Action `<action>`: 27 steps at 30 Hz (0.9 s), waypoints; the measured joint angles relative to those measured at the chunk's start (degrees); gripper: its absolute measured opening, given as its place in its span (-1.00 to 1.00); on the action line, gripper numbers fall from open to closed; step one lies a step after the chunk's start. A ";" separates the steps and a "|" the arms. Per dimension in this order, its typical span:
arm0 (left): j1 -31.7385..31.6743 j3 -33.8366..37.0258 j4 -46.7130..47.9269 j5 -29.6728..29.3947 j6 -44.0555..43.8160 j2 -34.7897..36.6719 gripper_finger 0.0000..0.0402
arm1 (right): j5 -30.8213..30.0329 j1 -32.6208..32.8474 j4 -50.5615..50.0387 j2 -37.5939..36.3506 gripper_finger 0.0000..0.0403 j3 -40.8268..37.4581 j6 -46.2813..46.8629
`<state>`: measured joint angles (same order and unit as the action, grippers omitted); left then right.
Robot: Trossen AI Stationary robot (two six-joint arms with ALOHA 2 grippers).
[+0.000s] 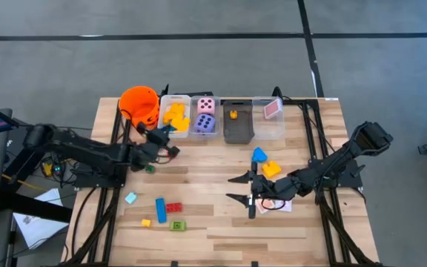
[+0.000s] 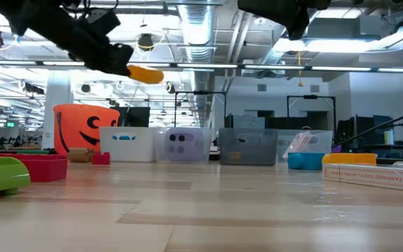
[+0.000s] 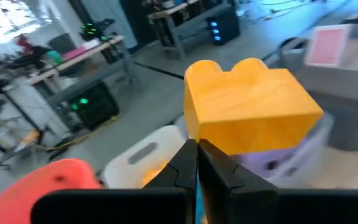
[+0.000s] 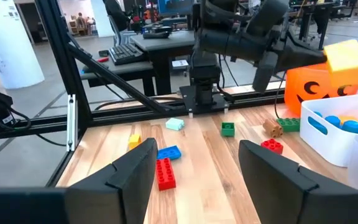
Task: Pick & Place Toys
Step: Put the yellow stud game piece into the white bin
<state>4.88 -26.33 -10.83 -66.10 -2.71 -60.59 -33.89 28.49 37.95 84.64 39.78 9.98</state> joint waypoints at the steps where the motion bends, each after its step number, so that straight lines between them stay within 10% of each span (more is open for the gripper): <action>1: -0.89 0.99 0.04 0.10 0.77 1.41 -1.00 | 0.00 0.00 -0.01 0.00 0.11 0.01 0.09; 27: -15.97 8.48 -1.58 18.76 0.76 5.68 -0.72 | 0.85 0.00 -2.08 0.02 0.11 -0.01 0.15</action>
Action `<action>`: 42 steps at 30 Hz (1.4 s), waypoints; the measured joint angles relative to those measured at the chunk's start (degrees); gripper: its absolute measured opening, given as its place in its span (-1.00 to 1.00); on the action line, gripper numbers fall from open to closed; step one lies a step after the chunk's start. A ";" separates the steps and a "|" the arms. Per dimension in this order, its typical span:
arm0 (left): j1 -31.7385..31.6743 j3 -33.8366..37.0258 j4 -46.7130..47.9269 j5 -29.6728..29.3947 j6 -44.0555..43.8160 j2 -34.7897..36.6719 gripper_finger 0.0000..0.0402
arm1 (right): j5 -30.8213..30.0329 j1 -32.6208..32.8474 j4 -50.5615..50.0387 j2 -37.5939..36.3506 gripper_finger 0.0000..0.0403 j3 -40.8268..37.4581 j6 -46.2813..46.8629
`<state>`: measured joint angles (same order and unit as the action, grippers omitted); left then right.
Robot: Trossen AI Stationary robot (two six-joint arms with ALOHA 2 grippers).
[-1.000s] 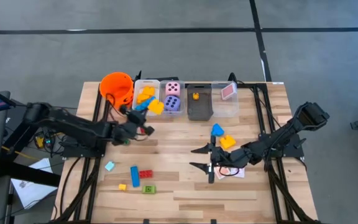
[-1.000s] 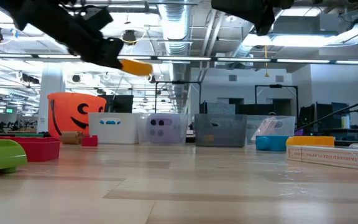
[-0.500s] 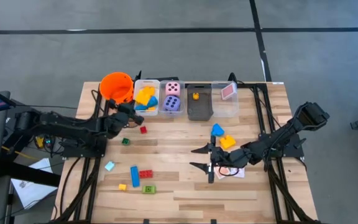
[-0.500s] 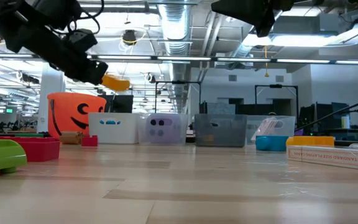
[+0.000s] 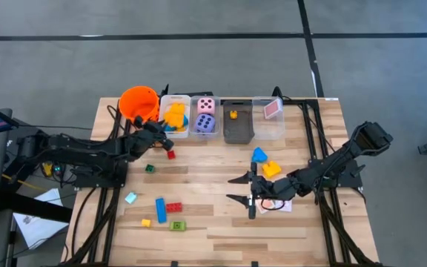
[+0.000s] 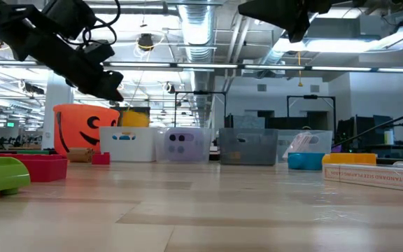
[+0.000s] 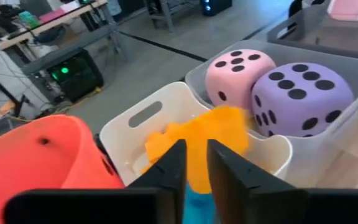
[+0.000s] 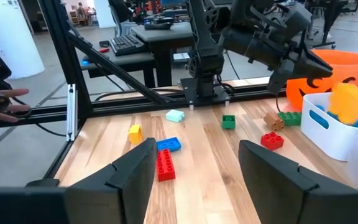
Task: Pick & Place Toys
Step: Put the yellow stud game piece into the white bin
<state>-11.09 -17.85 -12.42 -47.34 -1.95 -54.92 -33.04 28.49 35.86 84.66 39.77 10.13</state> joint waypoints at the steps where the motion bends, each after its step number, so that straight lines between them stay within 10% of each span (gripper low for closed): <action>1: 0.00 0.00 -0.04 0.45 0.01 0.02 -0.67 | 0.00 0.00 0.04 0.00 0.11 0.00 0.00; 14: 0.02 0.00 -6.02 2.09 -14.03 0.02 -0.22 | 0.01 -0.05 -3.47 0.00 0.11 0.00 0.86; 17: 0.02 -0.02 -10.14 11.98 -14.38 0.02 -0.21 | -1.45 -0.11 -4.04 0.00 0.11 0.02 0.45; 22: 0.84 -0.02 -16.73 32.91 -11.64 0.02 -0.22 | -14.16 1.66 -7.01 -0.82 0.11 0.00 -4.47; 30: 2.97 -0.02 -19.42 35.81 -11.52 0.02 -0.22 | -31.95 8.41 -30.03 -13.83 0.11 0.04 8.00; 42: 2.95 -0.02 -20.46 35.81 -11.85 0.02 -0.23 | -15.06 11.56 -78.96 -42.52 0.11 -1.23 32.16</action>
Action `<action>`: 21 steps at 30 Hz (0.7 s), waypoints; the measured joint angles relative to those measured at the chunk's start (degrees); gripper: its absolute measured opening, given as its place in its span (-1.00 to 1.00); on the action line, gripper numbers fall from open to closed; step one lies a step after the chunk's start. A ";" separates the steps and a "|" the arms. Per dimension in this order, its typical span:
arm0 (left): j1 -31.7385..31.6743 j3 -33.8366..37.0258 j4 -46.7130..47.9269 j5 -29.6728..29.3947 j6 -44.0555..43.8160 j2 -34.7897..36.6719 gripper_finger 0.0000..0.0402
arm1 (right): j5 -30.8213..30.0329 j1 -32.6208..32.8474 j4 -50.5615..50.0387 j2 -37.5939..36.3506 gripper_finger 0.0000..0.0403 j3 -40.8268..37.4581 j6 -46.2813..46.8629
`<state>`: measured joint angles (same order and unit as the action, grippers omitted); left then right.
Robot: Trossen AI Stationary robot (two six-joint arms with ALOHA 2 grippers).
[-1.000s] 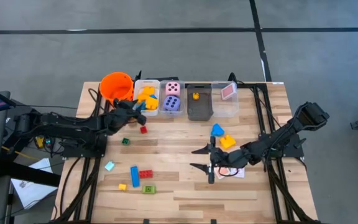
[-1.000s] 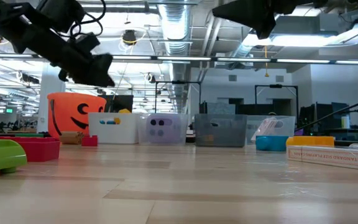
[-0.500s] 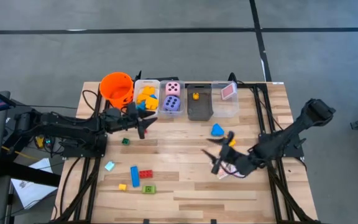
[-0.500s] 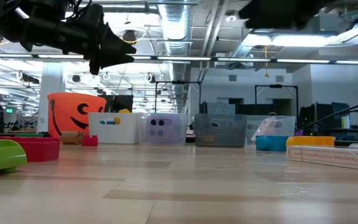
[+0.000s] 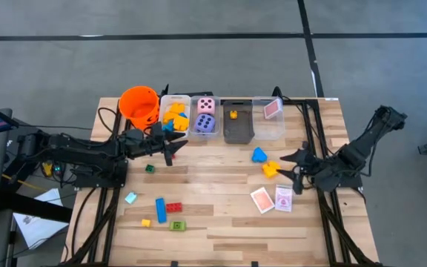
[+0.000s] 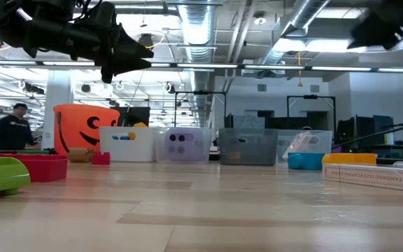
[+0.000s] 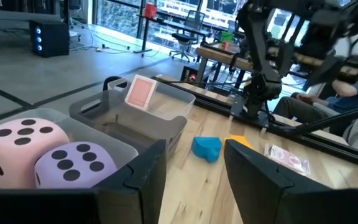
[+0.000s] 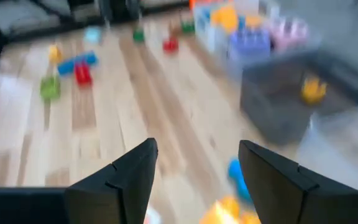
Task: Pick & Place Toys
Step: Put the yellow stud game piece into the white bin
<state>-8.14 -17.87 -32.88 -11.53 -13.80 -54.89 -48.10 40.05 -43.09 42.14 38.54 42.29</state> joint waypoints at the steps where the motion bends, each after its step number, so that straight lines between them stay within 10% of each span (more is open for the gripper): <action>1: 0.00 0.00 -0.10 0.00 -0.02 0.00 -0.23 | 1.55 0.00 -0.91 -0.85 0.11 -0.77 1.33; 21: 0.00 0.00 -0.09 0.04 0.00 0.00 -0.23 | 6.00 -5.02 5.53 27.56 0.04 -8.76 -2.33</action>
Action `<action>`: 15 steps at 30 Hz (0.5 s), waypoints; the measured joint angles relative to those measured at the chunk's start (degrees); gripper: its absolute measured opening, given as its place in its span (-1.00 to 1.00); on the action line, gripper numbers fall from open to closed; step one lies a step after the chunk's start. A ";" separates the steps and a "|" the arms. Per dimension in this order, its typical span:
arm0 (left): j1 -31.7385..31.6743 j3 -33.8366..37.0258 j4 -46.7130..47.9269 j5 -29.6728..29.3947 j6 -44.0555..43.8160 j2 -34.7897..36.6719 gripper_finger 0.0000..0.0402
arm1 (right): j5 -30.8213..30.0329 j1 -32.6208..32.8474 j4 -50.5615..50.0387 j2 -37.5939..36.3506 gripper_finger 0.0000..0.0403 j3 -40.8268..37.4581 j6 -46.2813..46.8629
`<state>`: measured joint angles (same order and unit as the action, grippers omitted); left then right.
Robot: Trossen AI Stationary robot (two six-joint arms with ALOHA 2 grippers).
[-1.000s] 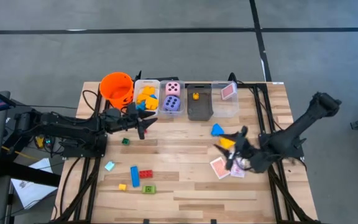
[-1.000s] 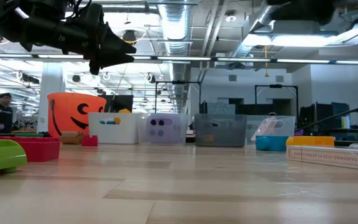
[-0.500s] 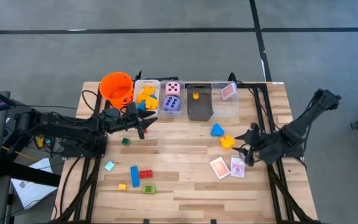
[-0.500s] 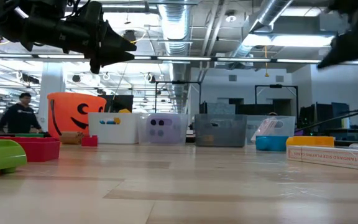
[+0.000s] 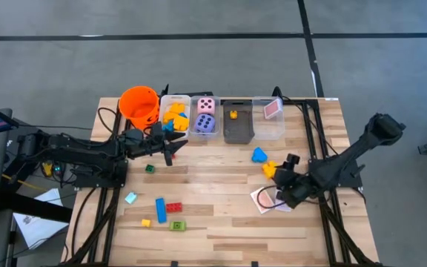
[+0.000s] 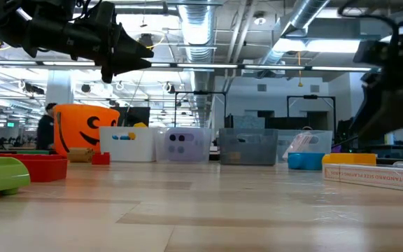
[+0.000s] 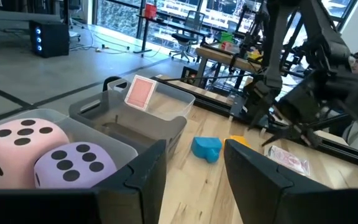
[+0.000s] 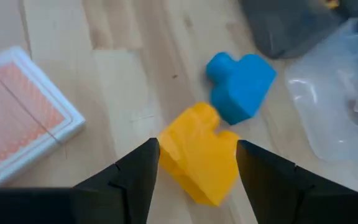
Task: Pick & Place Toys
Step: Put the yellow stud game piece into the white bin
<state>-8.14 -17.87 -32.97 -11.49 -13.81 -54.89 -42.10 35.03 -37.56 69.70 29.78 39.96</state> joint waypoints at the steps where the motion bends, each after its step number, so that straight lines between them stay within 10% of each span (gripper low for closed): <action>1: 0.00 0.00 -0.02 0.00 0.00 0.00 -0.23 | 0.32 -0.29 1.00 1.74 0.02 0.00 -0.82; 15: 0.00 0.00 -0.02 0.00 -0.02 0.00 -0.23 | 0.76 -4.15 0.01 17.90 -0.23 5.00 -1.57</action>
<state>-8.14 -17.87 -32.99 -11.49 -13.82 -54.89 -41.34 30.88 -37.56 87.60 34.78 38.39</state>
